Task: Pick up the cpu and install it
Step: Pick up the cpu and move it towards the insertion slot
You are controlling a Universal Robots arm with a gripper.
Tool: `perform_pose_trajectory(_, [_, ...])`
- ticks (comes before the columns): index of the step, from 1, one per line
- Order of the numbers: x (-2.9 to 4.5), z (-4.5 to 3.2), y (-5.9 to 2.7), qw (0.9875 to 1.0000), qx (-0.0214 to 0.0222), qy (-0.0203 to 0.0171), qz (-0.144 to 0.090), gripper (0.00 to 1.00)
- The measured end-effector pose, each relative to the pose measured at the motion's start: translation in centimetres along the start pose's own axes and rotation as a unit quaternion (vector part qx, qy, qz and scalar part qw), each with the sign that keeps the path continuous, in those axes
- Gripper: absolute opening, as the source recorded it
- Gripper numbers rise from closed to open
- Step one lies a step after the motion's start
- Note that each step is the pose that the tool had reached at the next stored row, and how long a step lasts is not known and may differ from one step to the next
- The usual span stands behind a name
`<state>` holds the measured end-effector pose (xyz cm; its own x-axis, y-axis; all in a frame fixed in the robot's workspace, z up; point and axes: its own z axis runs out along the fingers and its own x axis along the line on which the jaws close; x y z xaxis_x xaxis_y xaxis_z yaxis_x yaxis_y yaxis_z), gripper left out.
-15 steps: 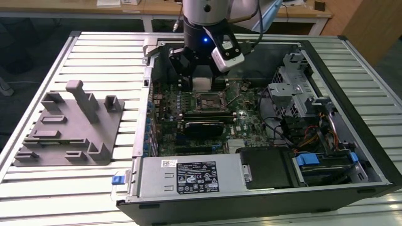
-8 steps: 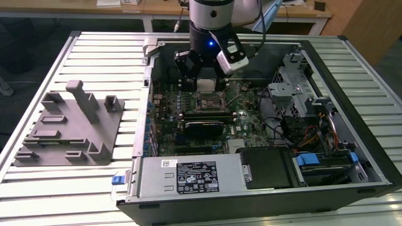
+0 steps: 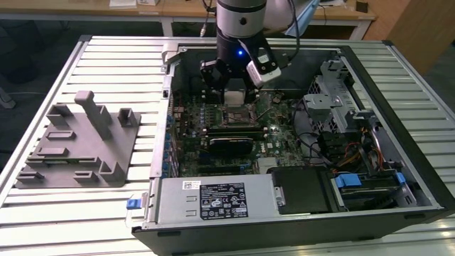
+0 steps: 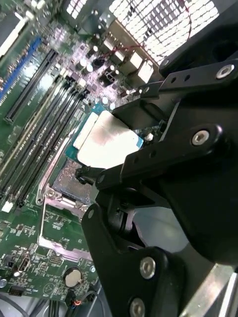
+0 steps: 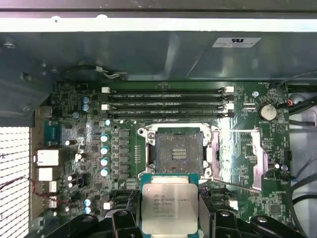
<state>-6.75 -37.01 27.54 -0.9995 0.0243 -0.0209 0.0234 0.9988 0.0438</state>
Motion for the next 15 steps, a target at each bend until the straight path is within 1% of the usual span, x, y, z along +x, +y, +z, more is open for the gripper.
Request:
perform_pose_trajectory(4, [-0.15, 0.74, 0.42, 1.0, 0.0003, 0.0, 0.0, 0.55])
perform_pose_trajectory(9, [-0.39, 1.45, 0.87, 1.0, 0.0006, 0.0001, 0.0, 0.55])
perform_pose_trajectory(15, [-0.83, 2.1, 1.4, 1.0, 0.0011, 0.0001, 0.0, 0.55])
